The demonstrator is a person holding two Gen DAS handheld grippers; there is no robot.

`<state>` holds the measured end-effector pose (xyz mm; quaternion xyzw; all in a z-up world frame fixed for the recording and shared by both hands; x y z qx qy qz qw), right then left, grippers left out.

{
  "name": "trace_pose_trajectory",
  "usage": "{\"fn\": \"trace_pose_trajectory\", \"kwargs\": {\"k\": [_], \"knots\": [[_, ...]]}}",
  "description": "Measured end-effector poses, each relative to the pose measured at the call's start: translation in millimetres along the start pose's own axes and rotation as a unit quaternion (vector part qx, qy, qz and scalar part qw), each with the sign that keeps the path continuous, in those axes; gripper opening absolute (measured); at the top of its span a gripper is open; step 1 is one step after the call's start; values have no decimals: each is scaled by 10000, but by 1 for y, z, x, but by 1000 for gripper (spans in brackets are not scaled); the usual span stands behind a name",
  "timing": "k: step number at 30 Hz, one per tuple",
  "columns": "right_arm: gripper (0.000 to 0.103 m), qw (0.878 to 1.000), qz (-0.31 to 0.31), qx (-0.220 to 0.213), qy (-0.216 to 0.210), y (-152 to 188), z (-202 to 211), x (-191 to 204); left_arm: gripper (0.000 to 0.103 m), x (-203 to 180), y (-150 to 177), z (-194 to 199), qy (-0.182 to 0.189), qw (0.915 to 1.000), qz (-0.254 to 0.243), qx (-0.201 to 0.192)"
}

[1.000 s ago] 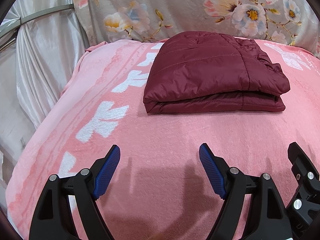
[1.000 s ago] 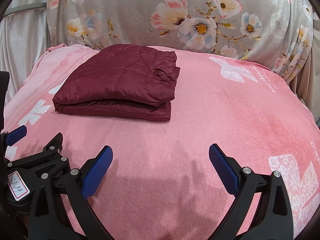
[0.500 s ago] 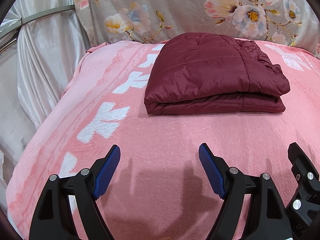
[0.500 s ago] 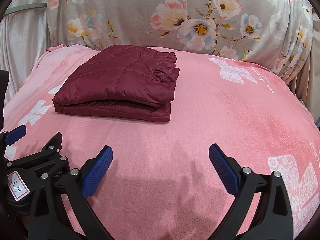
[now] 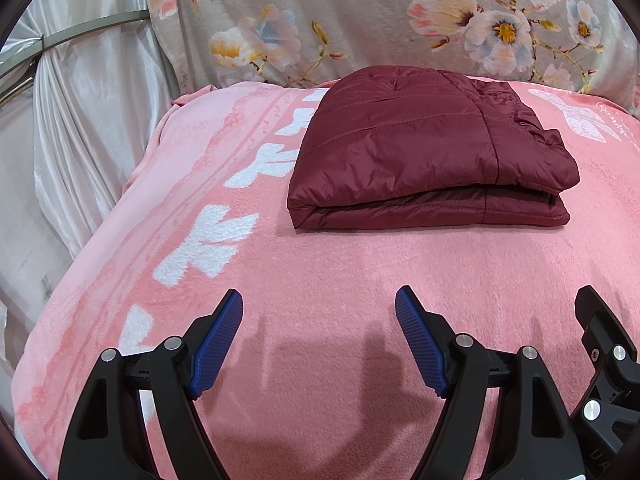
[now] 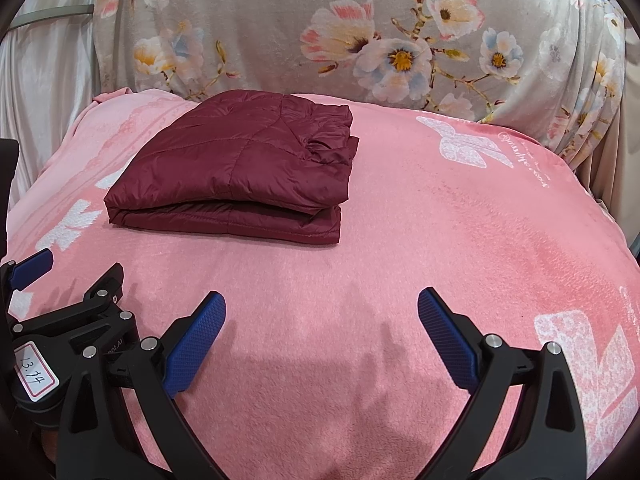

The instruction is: Fold large clothes

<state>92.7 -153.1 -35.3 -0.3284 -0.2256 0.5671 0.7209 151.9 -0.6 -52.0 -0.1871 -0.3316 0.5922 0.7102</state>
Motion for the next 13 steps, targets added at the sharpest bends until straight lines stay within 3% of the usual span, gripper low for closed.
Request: {"fn": "trace_pose_trajectory", "kwargs": {"k": [13], "knots": [[94,10000,28,-15,31,-2,2,0,69,-3,-3,0,-4,10000,9,-1]]}}
Point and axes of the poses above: each gripper's, at about its wrist camera, not at the fingertips, and z roughly against the way its jaws point, x to its left, y to its underside, the point moved 8 cm from there along -z, roughly the way its jaws point, and after that the axes turned 1 degree about x, right-handed, at the moved point
